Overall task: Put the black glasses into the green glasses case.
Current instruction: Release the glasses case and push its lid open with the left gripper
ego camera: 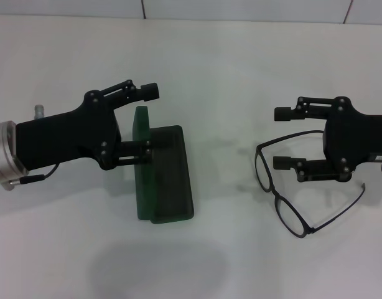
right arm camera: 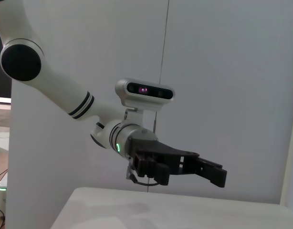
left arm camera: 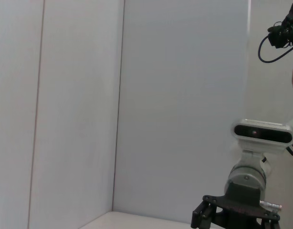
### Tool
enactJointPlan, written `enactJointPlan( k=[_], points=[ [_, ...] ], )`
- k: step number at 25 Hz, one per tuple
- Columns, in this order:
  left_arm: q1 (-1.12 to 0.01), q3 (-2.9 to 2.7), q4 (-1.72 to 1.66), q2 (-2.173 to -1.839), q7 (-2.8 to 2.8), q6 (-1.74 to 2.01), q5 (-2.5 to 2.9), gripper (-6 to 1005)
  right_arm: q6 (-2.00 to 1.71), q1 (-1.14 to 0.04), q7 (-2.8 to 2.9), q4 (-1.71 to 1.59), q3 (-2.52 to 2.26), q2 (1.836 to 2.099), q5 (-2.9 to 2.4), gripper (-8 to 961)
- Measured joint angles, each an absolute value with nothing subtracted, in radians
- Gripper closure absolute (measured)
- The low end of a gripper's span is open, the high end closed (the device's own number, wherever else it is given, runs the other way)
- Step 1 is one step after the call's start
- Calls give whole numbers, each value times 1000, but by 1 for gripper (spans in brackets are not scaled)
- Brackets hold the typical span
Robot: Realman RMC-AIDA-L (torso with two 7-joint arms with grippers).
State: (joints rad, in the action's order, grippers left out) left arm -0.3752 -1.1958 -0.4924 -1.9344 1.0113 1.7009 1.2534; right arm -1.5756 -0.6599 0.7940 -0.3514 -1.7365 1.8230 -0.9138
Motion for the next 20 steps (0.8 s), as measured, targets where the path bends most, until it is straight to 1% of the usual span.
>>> enactJointPlan(
  k=[14,16,20],
  points=[
    [-374,-1192,-502,-1934,1046,1700,1253,121,-1573,-659,793,-351,-1735,1823,-924,235],
    [-375,-1182,-534,-1927,1146,1684,1254,123,-1574,-659,794,-351,-1735,1822,-924,236],
    [-366,-1176,-705,-1900,1474,1591,1355,126,-1579,-650,794,-352,-1728,1818,-924,237]
  ],
)
